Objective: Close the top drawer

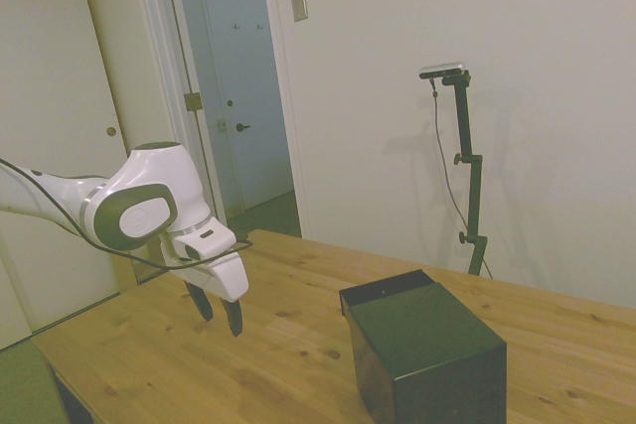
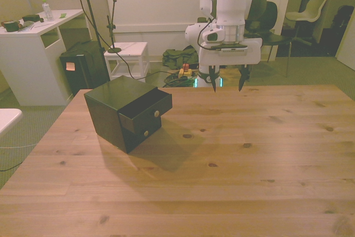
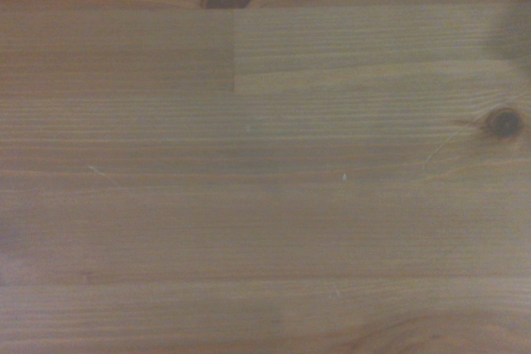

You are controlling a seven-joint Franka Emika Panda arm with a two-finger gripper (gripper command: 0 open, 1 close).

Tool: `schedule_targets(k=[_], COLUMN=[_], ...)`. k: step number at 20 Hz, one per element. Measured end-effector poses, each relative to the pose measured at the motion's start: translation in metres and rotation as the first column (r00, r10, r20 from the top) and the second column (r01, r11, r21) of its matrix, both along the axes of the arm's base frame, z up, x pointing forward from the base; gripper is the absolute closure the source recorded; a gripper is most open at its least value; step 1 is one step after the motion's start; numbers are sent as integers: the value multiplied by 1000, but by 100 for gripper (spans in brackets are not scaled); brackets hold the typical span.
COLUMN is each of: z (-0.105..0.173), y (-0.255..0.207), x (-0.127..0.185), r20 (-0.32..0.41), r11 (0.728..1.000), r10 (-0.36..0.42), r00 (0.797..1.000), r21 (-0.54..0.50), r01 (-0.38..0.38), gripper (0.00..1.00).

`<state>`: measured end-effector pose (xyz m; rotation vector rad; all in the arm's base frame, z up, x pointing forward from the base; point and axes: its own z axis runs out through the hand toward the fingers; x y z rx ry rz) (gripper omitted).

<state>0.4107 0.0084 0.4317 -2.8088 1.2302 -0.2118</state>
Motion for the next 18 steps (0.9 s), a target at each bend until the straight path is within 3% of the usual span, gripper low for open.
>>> schedule_targets(k=[3, 9, 13, 18], z=[2, 26, 22, 30], y=[-3, -27, -35, -58], x=[2, 48, 87, 117], r20=[10, 175, 271, 388], r11=[1000, 990, 974, 927], r10=[-18, -130, -212, -338], r00=[1000, 976, 939, 858], r21=[-1, -36, -18, -20], r01=[18, 138, 225, 374], gripper=[0, 0, 0, 0])
